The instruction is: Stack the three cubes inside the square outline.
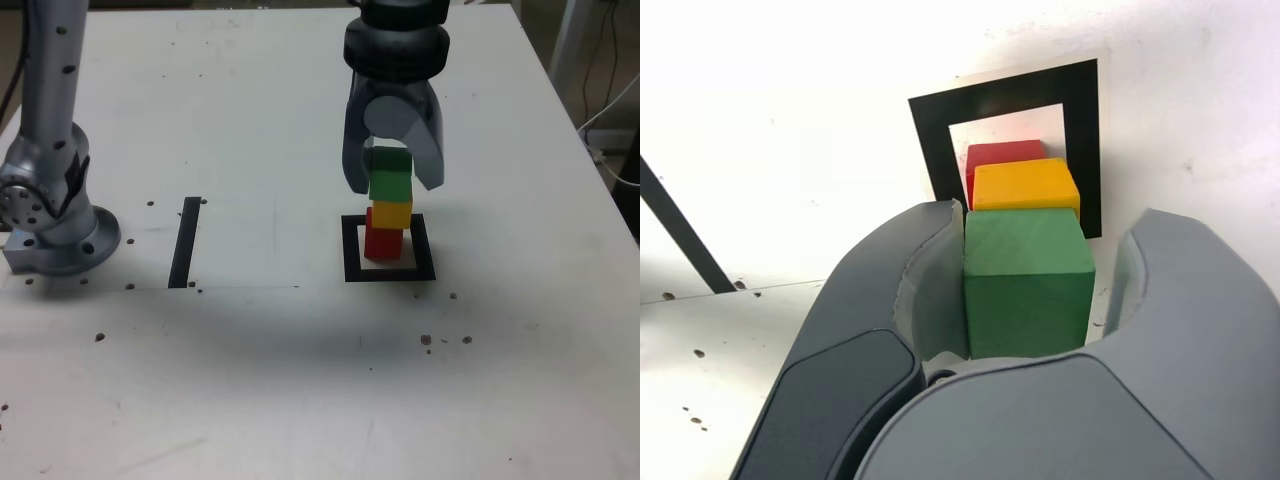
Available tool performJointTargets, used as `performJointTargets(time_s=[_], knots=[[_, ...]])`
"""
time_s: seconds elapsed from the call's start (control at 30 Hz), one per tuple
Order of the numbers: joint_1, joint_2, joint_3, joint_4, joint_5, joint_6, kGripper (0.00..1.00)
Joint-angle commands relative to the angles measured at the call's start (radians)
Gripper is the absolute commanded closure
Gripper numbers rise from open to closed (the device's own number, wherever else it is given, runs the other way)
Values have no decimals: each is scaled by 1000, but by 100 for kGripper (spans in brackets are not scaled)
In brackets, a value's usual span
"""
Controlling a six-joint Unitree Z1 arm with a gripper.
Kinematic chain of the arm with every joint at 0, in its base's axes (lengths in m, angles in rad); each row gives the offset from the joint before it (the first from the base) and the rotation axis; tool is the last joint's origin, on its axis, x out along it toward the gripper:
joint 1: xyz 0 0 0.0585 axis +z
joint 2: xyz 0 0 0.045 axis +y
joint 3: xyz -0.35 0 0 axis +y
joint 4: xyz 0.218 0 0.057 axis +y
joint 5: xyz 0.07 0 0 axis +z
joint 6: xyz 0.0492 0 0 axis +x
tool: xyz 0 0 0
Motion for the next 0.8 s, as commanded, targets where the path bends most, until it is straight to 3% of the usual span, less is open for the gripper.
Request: performJointTargets(time_s=[0.0,0.37,0.77], knots=[[2,-18,-2,3,3,-5,1],[-1,-54,-6,30,13,-12,0],[-26,-228,74,55,13,-29,0]])
